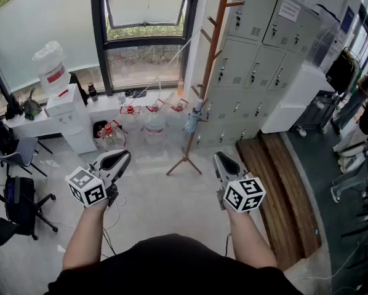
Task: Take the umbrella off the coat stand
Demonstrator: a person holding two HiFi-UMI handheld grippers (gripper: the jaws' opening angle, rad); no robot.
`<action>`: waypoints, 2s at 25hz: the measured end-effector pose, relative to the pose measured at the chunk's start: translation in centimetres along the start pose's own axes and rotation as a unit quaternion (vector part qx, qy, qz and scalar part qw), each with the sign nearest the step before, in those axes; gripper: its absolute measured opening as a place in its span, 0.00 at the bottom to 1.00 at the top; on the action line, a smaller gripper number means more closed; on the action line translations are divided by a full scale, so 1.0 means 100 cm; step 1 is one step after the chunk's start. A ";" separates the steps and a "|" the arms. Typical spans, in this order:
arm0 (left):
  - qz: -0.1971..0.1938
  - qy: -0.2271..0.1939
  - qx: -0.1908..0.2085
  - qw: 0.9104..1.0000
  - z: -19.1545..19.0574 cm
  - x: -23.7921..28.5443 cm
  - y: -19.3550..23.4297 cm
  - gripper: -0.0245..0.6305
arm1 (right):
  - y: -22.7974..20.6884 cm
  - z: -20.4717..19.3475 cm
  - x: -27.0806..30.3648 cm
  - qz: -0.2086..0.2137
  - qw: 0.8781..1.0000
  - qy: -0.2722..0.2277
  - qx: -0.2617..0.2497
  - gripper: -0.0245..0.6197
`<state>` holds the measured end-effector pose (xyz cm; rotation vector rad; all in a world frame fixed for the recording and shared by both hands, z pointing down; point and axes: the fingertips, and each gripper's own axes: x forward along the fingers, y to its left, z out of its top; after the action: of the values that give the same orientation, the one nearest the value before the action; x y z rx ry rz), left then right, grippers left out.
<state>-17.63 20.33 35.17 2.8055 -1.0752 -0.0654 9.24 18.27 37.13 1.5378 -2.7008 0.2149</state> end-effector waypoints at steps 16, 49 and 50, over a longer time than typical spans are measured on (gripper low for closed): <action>-0.010 0.016 -0.022 1.000 -0.011 -0.007 0.008 0.10 | 0.005 -0.009 0.007 -0.002 1.000 0.008 0.016 0.11; -0.016 0.008 -0.072 0.997 -0.010 0.036 0.086 0.10 | -0.017 -0.018 0.101 0.019 0.999 0.041 0.023 0.09; -0.014 0.011 -0.070 0.997 -0.010 0.041 0.089 0.10 | -0.023 -0.018 0.106 0.019 0.999 0.041 0.024 0.09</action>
<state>-20.38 11.10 37.42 2.6895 -0.9864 -0.1081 5.68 8.26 40.11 1.4569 -2.6810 0.3392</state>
